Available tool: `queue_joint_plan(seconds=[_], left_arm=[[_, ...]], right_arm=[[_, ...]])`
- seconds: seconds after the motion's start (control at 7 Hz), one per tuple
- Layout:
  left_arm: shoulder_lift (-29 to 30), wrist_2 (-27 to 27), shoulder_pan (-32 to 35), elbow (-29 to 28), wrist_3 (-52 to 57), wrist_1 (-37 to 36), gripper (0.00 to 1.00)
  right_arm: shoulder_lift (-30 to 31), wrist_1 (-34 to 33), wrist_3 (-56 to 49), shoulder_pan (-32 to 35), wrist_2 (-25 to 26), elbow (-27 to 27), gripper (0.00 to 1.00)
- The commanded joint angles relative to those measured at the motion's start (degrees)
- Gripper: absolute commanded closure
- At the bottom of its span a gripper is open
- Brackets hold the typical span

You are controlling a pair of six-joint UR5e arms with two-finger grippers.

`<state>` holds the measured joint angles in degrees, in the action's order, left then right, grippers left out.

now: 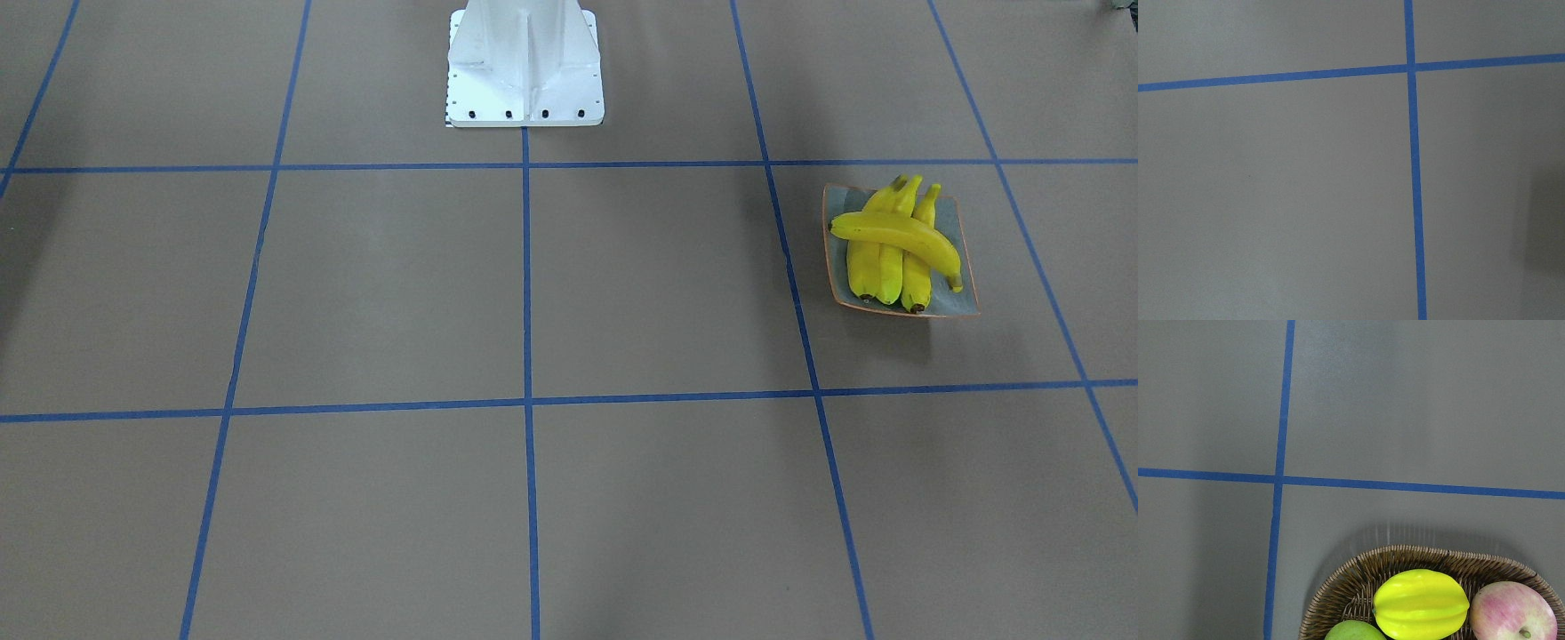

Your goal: Transfer all bananas from basket to plate

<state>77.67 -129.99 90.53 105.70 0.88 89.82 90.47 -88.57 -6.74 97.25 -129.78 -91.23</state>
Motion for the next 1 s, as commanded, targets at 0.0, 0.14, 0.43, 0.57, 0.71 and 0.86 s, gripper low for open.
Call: queue_joint_plan(seconds=[0.0,0.14,0.43,0.57,0.71,0.86], left_arm=[[0.0,0.0,0.0,0.0,0.0,0.0,0.00],[-0.1,0.2,0.0,-0.1,0.0,-0.1,0.00],[-0.9,0.6,0.0,-0.1,0.0,-0.2,0.00],[-0.9,0.6,0.0,-0.2,0.0,-0.4,0.00],[-1.9,0.7,0.0,-0.2,0.0,-0.3,0.00],[-2.2,0.7,0.0,-0.3,0.1,-0.3,0.00]], right_arm=[[0.0,0.1,0.1,0.0,0.0,0.0,0.00],[0.0,0.2,0.5,0.0,0.0,0.0,0.00],[-0.2,0.2,1.3,0.0,0.0,-0.1,0.00],[-0.2,0.2,1.3,0.0,-0.6,-0.2,0.00],[0.0,0.2,1.3,0.0,-1.3,-0.4,0.00],[0.2,0.2,1.3,0.0,-1.4,-0.4,0.00]])
